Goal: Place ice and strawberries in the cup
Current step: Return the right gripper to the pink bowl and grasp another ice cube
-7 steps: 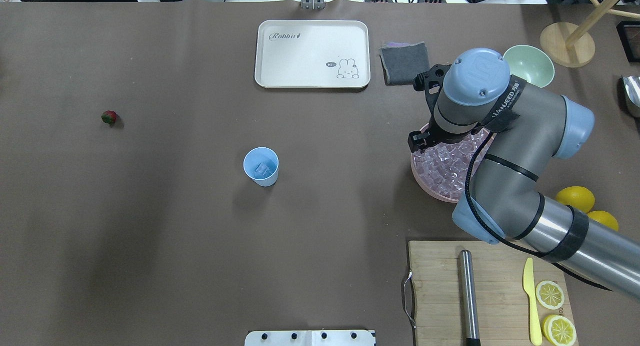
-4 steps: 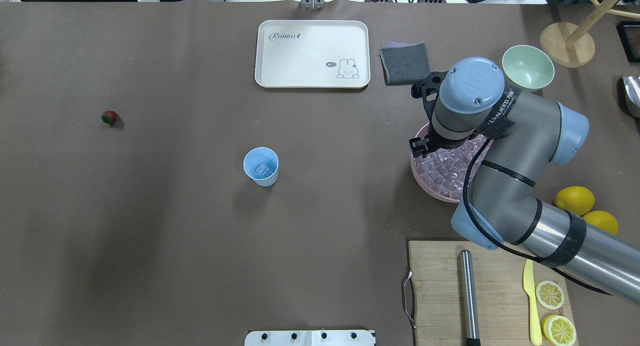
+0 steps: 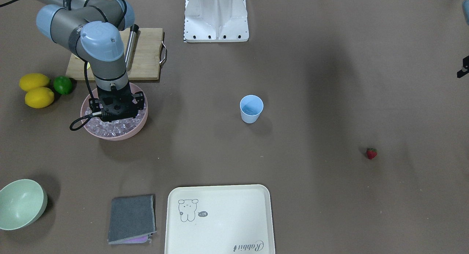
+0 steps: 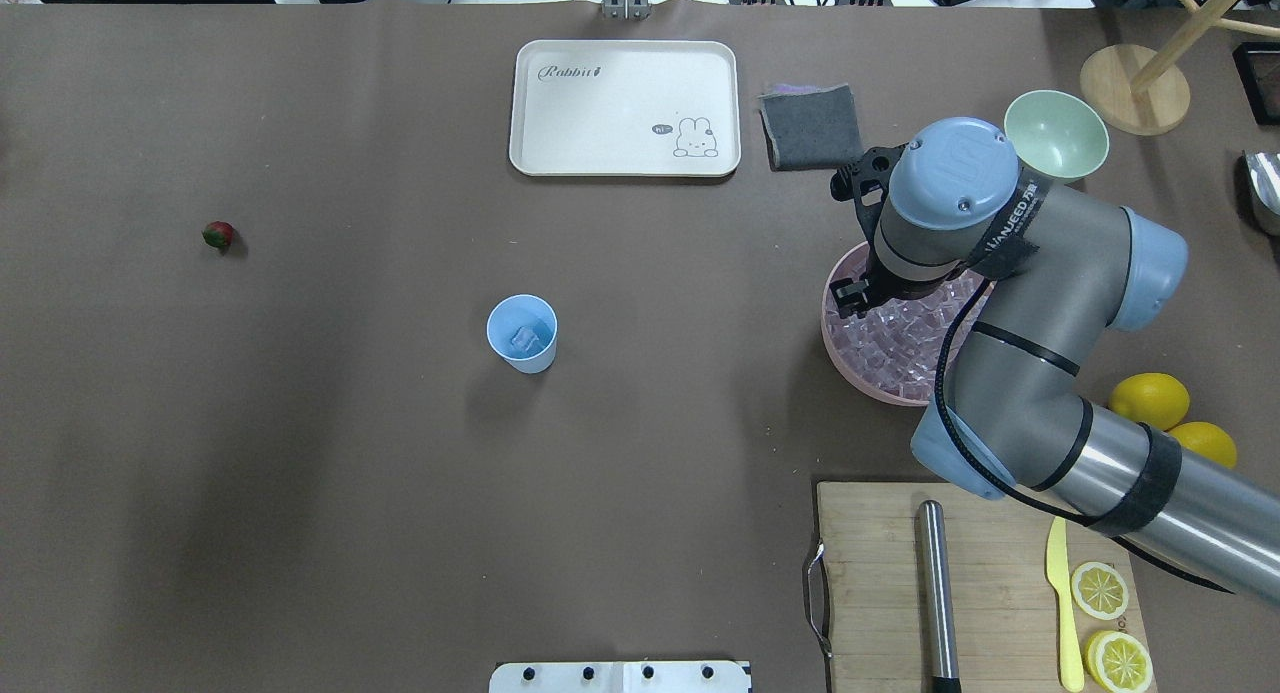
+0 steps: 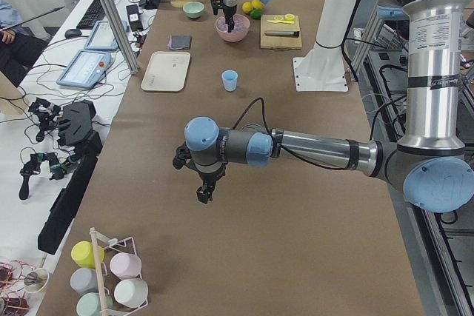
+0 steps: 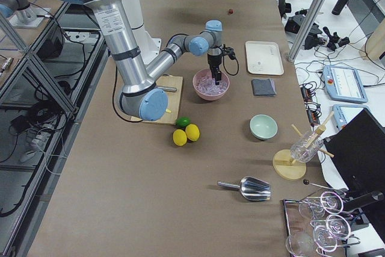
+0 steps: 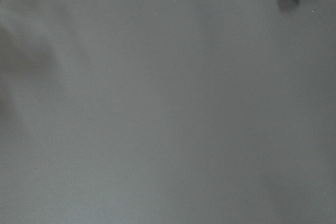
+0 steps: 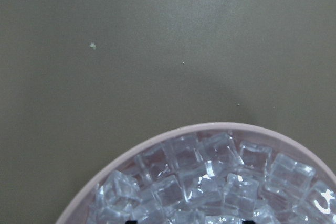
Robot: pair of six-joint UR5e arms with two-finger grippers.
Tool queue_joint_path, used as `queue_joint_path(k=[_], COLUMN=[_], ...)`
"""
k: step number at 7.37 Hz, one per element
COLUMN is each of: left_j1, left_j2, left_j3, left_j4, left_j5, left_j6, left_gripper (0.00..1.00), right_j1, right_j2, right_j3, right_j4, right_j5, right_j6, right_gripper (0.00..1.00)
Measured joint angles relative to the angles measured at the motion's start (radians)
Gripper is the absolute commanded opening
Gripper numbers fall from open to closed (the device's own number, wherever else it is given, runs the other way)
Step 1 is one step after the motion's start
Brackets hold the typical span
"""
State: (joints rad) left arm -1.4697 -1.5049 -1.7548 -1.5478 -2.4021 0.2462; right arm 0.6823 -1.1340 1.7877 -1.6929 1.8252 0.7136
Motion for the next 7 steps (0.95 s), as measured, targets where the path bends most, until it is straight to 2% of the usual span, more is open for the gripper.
queue_joint_path(k=[5, 6, 7], left_j1=[0.0, 0.0, 0.0], left_j2=[0.0, 0.0, 0.0], left_j3=[0.001, 0.0, 0.0], left_j4=[0.0, 0.0, 0.0], left_j5=[-0.006, -0.006, -0.006], left_j6=[0.001, 0.001, 0.0], left_gripper=[0.98, 0.98, 0.98], right_j1=[-0.009, -0.009, -0.009], right_j2=[-0.003, -0.003, -0.003], right_j3=[0.0, 0.001, 0.002], right_j4=[-0.003, -0.004, -0.006], right_j5=[-0.014, -0.014, -0.014], right_j6=[0.001, 0.001, 0.001], right_gripper=[0.19, 0.06, 0.0])
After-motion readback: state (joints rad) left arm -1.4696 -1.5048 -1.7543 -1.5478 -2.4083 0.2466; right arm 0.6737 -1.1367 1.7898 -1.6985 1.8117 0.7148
